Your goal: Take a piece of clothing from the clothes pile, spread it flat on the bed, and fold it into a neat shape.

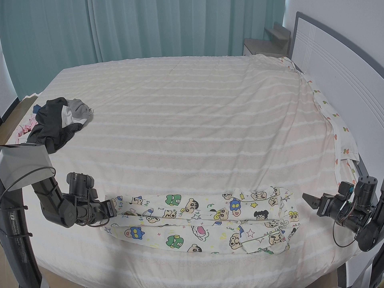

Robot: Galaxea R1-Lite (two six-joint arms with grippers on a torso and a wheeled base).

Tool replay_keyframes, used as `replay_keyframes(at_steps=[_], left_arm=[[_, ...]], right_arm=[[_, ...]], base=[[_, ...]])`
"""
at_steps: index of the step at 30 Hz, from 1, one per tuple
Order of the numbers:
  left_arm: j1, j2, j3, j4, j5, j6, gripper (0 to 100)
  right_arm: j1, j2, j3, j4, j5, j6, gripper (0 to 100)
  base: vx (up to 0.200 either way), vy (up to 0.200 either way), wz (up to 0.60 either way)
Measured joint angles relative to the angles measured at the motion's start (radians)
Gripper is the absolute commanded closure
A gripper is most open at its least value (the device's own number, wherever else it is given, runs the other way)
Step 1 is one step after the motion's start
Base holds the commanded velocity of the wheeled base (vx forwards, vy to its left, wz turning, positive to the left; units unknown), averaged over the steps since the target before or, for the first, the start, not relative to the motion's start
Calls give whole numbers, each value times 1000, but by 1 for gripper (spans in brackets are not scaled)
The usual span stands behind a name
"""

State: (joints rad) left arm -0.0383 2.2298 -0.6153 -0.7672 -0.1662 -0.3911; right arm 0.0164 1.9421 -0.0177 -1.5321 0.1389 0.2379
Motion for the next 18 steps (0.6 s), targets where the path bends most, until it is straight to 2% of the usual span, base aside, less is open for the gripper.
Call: replay_keyframes(at_steps=[18], left_arm=[[134,-29,70,-66,-23,-6,100]], right_arm=[[0,-6,0,0,-9,0,0]], base=[[0,0,0]])
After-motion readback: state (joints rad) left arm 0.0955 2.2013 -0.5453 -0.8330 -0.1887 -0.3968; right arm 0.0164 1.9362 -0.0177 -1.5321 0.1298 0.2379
